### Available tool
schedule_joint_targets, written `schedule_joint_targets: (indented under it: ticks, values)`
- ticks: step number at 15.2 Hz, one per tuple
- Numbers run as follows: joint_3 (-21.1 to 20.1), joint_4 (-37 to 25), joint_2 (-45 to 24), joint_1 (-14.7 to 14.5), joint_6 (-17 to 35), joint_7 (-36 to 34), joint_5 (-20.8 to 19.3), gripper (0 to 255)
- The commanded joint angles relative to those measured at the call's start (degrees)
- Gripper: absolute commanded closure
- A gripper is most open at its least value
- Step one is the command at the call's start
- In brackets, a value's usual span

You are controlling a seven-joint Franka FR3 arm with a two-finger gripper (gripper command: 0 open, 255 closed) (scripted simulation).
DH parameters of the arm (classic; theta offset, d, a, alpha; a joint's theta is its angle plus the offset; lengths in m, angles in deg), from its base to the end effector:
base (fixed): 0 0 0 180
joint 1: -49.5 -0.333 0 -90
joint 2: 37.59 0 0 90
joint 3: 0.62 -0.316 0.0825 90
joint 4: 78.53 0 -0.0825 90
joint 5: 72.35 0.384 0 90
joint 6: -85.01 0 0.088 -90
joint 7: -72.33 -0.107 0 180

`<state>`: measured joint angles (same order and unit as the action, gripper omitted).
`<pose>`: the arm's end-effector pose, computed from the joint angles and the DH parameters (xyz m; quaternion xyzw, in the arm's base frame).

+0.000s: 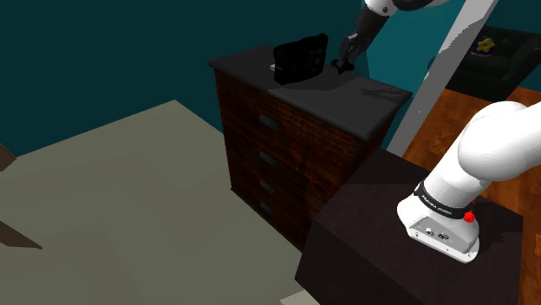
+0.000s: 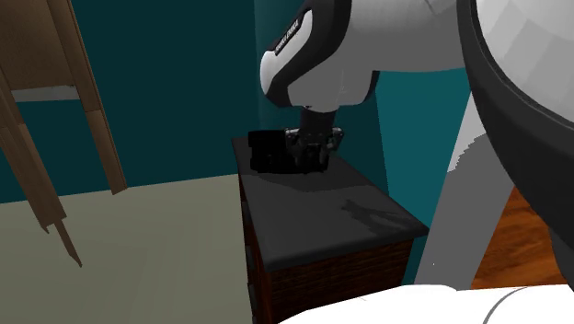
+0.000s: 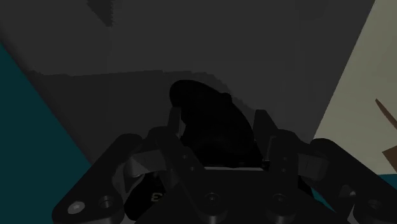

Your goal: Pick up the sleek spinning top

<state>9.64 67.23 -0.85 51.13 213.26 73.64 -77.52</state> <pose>0.3773 -0.0879 0.5122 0.9845 -0.0607 0.1645 0.0029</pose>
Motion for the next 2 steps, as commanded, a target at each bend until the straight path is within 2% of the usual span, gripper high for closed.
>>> schedule_joint_targets:
  ticks: [1, 2]
  values:
    - [-0.1, -0.7, 0.4, 0.0, -1.1, 0.1, 0.0, 255]
    - [-0.1, -0.7, 0.4, 0.0, -1.1, 0.1, 0.0, 255]
